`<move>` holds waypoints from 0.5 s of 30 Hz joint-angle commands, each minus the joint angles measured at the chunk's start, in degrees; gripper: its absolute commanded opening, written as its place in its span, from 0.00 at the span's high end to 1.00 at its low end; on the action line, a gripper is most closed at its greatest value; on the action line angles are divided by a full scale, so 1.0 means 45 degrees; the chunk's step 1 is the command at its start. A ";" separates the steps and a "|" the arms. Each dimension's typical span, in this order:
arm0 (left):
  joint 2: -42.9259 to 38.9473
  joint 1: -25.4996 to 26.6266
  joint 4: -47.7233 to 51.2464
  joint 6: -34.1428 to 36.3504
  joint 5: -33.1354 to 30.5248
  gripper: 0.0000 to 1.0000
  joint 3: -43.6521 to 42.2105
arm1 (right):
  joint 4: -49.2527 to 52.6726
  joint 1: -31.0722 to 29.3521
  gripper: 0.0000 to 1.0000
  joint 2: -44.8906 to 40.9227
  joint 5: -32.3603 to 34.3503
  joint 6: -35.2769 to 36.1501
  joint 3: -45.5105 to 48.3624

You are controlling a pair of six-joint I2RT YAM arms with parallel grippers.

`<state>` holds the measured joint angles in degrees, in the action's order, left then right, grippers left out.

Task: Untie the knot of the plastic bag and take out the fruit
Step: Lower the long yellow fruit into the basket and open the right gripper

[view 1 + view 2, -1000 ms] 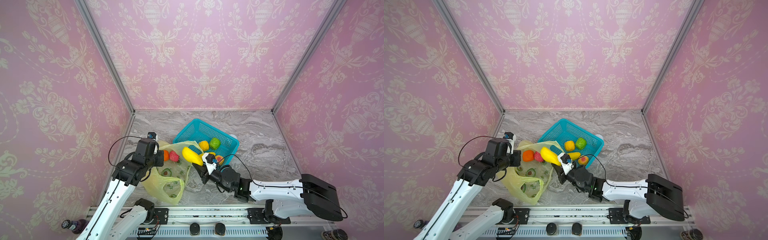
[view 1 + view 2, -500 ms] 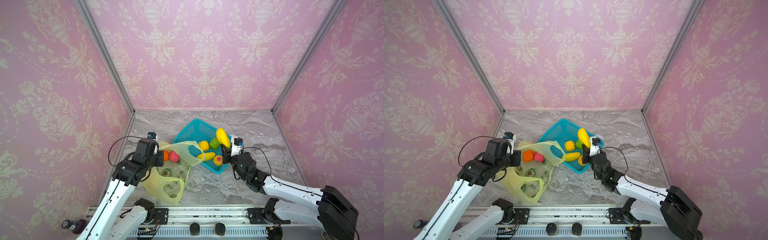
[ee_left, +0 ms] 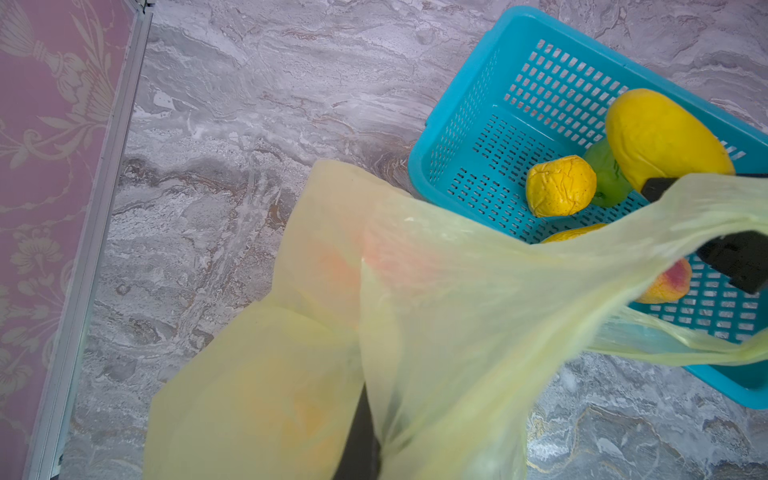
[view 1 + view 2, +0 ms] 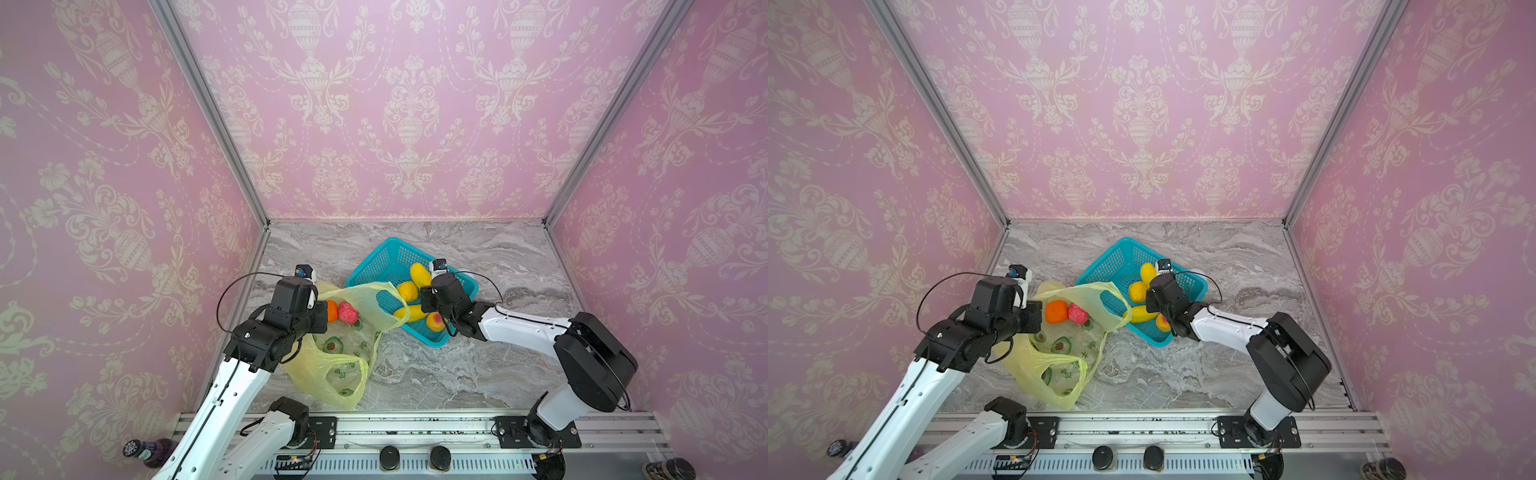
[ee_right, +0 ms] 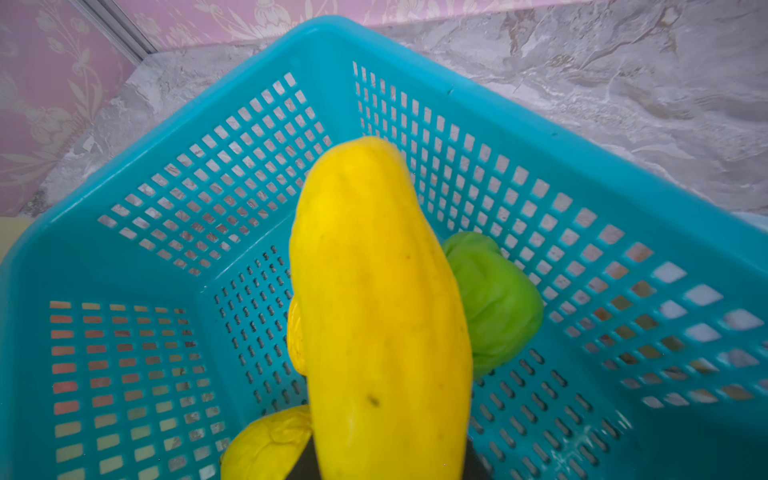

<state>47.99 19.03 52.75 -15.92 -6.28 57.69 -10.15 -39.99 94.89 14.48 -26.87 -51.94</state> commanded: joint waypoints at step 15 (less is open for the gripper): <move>-0.0049 0.0090 -0.0054 -0.0016 0.0050 1.00 -0.0157 | 0.2470 0.0412 0.56 0.4257 -0.0552 -0.0057 -0.4828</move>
<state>47.99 19.03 52.75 -15.92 -6.28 57.69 -1.58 -38.54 112.81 12.21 -27.03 -70.85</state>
